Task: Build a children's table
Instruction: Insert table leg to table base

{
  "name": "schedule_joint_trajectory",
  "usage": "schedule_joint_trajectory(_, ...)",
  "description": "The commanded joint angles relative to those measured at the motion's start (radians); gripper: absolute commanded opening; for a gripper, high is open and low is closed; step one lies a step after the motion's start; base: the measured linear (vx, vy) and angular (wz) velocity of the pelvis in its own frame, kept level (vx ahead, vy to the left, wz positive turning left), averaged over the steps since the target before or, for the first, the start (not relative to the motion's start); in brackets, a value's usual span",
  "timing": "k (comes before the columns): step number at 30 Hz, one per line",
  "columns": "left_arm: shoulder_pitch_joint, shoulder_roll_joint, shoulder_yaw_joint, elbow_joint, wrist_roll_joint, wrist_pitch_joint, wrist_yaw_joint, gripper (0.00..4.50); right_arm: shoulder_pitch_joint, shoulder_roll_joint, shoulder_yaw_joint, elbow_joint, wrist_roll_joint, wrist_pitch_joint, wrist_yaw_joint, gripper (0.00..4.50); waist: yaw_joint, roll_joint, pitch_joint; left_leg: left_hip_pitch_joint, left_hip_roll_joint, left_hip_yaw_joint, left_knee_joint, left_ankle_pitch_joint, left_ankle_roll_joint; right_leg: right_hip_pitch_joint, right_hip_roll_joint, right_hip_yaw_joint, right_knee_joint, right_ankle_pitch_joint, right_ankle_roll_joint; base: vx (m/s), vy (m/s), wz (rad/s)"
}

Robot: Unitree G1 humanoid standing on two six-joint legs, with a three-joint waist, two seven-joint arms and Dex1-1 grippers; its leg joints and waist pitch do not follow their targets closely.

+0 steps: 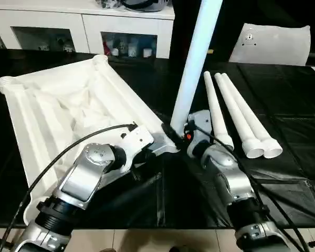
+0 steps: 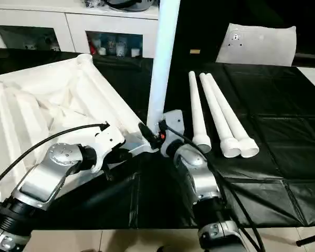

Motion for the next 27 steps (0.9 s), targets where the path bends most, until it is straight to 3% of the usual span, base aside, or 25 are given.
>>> schedule_joint_trajectory(1, -0.024, 0.019, -0.019, 0.038, 0.024, -0.042, -0.004, 0.0, 0.042, -0.007, 0.027, -0.01, 0.025, 0.082, 0.056, 3.45, -0.002, 0.015, -0.037, -0.006, 0.044, -0.014, -0.081, -0.284, 0.016, 0.035, -0.07, 0.051, -0.091, -0.339, -0.15, 0.0, 0.0, 0.0)
schedule_joint_trajectory(9, -0.043, 0.053, -0.029, 0.118, -0.001, -0.161, -0.087, 0.0, 0.153, -0.136, 0.091, -0.168, 0.031, 0.091, 0.236, 4.19, 0.005, 0.019, -0.047, -0.006, 0.044, -0.004, -0.065, -0.113, 0.061, 0.052, -0.068, 0.049, -0.065, -0.065, -0.225, 0.0, 0.0, 0.0)
schedule_joint_trajectory(11, -0.049, 0.058, -0.031, 0.144, -0.013, -0.198, -0.109, 0.0, 0.176, -0.174, 0.091, -0.215, 0.041, 0.105, 0.275, 4.31, 0.005, 0.018, -0.047, -0.008, 0.044, -0.003, -0.064, -0.103, 0.073, 0.055, -0.07, 0.049, -0.062, -0.044, -0.235, 0.0, 0.0, 0.0)
schedule_joint_trajectory(17, -0.056, 0.096, -0.057, 0.187, -0.038, -0.312, -0.236, 0.0, 0.176, -0.28, 0.059, -0.318, 0.099, 0.143, 0.392, 4.49, 0.008, 0.016, -0.042, -0.005, 0.045, -0.004, -0.065, -0.155, 0.075, 0.053, -0.074, 0.049, -0.075, -0.183, -0.216, 0.0, 0.0, 0.0)
schedule_joint_trajectory(19, -0.059, 0.121, -0.079, 0.205, -0.043, -0.377, -0.31, 0.0, 0.16, -0.326, 0.064, -0.345, 0.111, 0.158, 0.451, 4.49, 0.011, 0.016, -0.044, -0.003, 0.046, -0.003, -0.062, -0.134, 0.079, 0.053, -0.073, 0.049, -0.071, -0.161, -0.217, 0.0, 0.0, 0.0)
schedule_joint_trajectory(21, -0.061, 0.133, -0.09, 0.214, -0.045, -0.404, -0.344, 0.0, 0.151, -0.346, 0.069, -0.35, 0.112, 0.161, 0.475, 4.49, 0.016, 0.021, -0.046, -0.001, 0.047, -0.002, -0.06, -0.1, 0.087, 0.053, -0.071, 0.048, -0.064, -0.091, -0.235, 0.0, 0.0, 0.0)
schedule_joint_trajectory(24, -0.068, 0.158, -0.114, 0.228, -0.06, -0.46, -0.438, 0.0, 0.122, -0.39, 0.086, -0.349, 0.093, 0.167, 0.523, 4.49, 0.026, 0.021, -0.051, 0.004, 0.046, 0.001, -0.056, -0.063, 0.097, 0.055, -0.07, 0.047, -0.051, -0.002, -0.266, 0.0, 0.0, 0.0)
schedule_joint_trajectory(27, -0.079, 0.171, -0.127, 0.242, -0.057, -0.49, -0.484, 0.0, 0.093, -0.414, 0.105, -0.334, 0.085, 0.171, 0.564, 4.49, 0.031, 0.017, -0.05, 0.007, 0.048, 0.004, -0.055, -0.074, 0.095, 0.055, -0.072, 0.049, -0.048, 0.006, -0.277, 0.0, 0.0, 0.0)
